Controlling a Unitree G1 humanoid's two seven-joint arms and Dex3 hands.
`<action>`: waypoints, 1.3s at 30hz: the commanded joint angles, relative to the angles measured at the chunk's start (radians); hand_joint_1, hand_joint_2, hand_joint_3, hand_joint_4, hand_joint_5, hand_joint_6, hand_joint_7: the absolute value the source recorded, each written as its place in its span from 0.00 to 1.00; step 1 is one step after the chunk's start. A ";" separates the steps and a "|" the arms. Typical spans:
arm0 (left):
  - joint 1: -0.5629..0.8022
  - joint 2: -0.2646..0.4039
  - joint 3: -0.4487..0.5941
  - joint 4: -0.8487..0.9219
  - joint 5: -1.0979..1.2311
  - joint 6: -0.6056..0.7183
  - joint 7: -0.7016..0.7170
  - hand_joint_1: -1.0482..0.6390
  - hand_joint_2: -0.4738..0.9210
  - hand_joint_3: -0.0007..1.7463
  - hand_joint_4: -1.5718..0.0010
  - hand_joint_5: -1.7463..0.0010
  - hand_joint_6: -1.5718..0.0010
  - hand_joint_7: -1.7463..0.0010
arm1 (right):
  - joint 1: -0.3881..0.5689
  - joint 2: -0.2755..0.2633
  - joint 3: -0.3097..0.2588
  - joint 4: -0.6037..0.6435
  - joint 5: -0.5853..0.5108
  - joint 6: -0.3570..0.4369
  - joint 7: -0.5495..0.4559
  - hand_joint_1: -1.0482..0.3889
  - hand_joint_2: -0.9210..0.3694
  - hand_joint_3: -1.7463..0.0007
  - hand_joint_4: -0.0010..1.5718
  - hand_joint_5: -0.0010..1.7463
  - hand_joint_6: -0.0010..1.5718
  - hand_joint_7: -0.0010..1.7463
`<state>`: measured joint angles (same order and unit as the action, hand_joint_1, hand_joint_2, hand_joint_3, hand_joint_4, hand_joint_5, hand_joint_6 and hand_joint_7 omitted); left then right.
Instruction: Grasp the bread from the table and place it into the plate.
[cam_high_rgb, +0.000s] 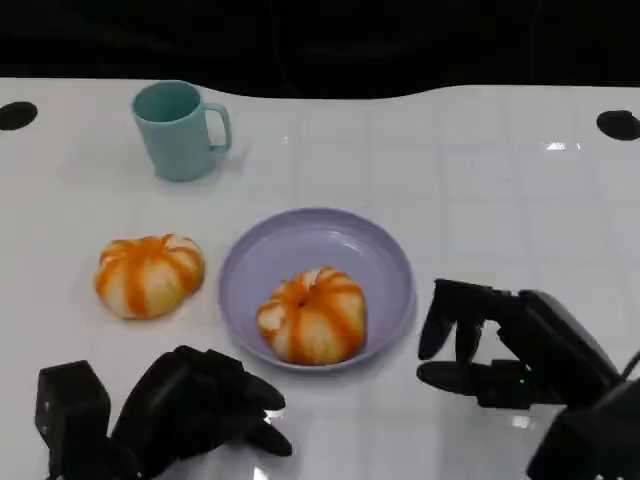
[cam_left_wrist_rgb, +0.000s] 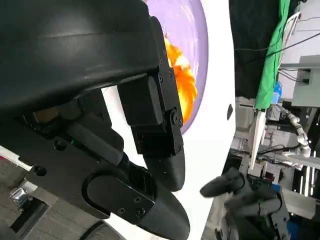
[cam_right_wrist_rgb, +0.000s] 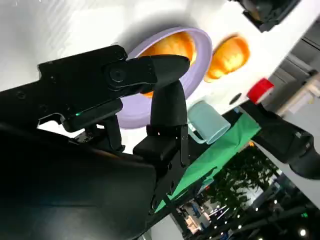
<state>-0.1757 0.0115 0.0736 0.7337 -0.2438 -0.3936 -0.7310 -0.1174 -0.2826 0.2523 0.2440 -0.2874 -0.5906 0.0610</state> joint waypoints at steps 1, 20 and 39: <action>-0.001 0.011 0.002 -0.002 -0.007 0.004 -0.003 0.00 0.89 0.00 0.00 0.87 0.00 0.99 | 0.059 0.002 -0.031 -0.014 0.087 -0.019 0.039 0.39 0.00 0.90 0.47 1.00 0.36 1.00; -0.012 0.002 0.003 0.008 -0.012 -0.005 -0.005 0.00 0.89 0.00 0.00 0.86 0.00 0.98 | 0.288 0.029 -0.123 -0.231 0.333 0.181 0.200 0.42 0.00 0.86 0.43 1.00 0.30 1.00; -0.010 0.014 0.008 0.013 -0.013 -0.006 -0.010 0.00 0.88 0.00 0.00 0.87 0.00 0.99 | 0.262 0.076 -0.132 -0.128 0.317 0.098 0.221 0.42 0.00 0.86 0.45 1.00 0.32 1.00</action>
<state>-0.1817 0.0056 0.0739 0.7465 -0.2468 -0.4045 -0.7314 0.1519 -0.2095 0.1312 0.0986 0.0325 -0.4693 0.2796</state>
